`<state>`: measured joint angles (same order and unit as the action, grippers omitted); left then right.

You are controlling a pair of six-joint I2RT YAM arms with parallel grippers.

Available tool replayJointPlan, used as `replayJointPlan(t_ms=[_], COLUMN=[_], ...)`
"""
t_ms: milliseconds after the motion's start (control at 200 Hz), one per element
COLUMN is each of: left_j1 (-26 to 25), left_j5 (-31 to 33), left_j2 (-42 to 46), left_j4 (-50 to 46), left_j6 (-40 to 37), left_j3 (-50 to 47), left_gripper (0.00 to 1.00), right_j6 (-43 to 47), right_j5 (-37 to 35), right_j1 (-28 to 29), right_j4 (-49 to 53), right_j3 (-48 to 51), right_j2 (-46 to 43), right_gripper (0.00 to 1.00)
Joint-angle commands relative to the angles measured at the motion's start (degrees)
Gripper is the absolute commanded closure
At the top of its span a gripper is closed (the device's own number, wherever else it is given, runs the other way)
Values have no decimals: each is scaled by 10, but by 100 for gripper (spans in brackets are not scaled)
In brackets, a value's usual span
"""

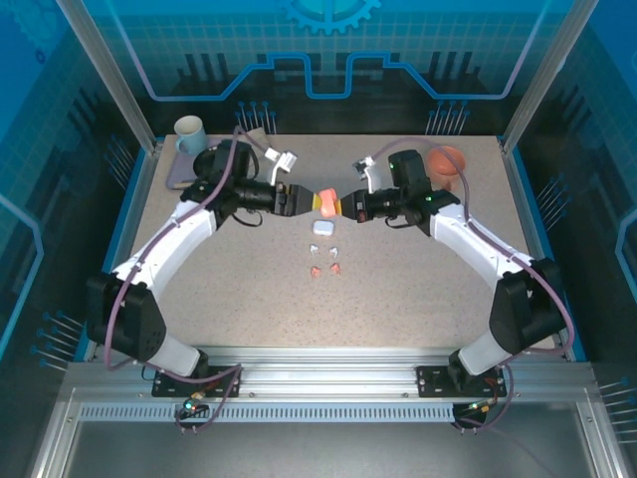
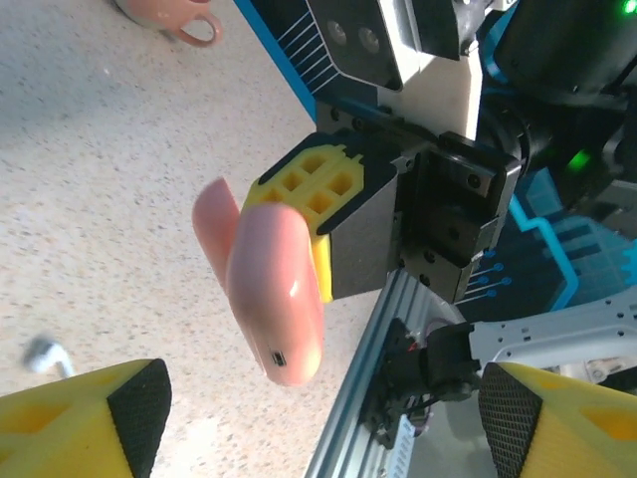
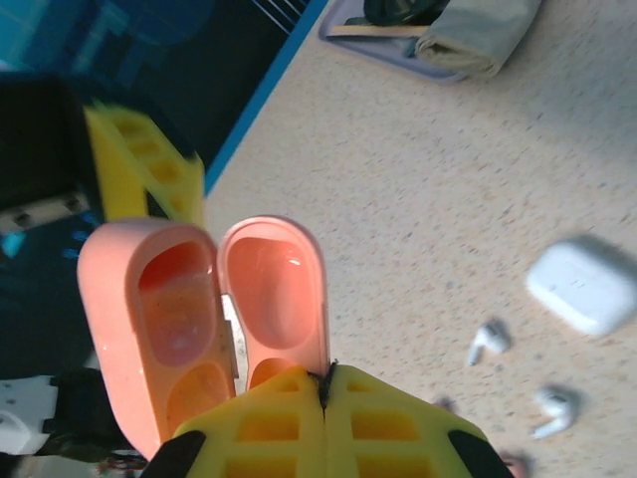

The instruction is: Insert wireless bluetooth earbuds into charging case

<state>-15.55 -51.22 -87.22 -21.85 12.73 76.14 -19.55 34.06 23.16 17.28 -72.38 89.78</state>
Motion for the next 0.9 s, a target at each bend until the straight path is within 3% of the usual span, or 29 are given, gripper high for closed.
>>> replayJointPlan(t_ms=[0,135,405,895], left_j1=[21,38,47,38], left_j5=[-14,-16,-44,-95], left_j2=[-38,-88,-131,-112], left_j4=[-162,-273,-313,-320], left_j6=[-110,-183,-224,-249], left_j3=[69,133,135,62], left_gripper=[16,16,25,37], right_j6=[170,263,349,393], right_j5=[-54,-88,-128,-96], right_j1=[3,26,74,81], right_j4=[182,263,339,367], right_j3=[-81,-149,-221,-279], right_j2=[33,70,120,159], right_gripper=[100,100,100,100])
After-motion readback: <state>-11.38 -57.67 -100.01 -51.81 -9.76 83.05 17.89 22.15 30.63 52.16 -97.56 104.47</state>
